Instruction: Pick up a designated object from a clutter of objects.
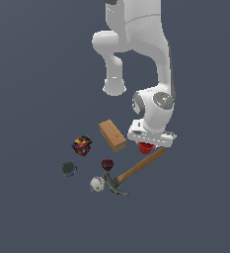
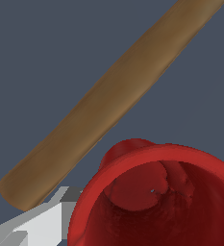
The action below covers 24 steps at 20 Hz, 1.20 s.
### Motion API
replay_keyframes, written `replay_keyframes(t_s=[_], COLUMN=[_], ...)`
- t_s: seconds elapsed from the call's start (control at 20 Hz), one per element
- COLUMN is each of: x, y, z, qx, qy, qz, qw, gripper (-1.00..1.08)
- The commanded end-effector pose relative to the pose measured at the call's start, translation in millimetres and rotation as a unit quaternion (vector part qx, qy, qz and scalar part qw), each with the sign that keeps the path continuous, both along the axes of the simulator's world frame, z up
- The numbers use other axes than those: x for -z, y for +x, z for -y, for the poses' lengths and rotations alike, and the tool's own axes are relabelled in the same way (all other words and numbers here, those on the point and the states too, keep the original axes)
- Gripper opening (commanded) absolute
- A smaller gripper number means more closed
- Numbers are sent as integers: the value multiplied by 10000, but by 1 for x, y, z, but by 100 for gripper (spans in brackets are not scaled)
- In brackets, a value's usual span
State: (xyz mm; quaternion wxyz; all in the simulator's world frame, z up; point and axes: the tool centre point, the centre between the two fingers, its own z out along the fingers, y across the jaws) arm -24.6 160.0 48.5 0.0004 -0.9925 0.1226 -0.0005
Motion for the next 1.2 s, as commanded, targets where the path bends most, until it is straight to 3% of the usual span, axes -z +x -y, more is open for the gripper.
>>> replay_keyframes(t_s=[0.0,0.6,1.15], x=[1,-13,-72], y=[0,-3,-19], z=[1,8,44], qx=[8,1,1], qy=[-3,0,-3], qz=[-6,1,1], qw=[10000,10000,10000], gripper=[-100,-100,-100])
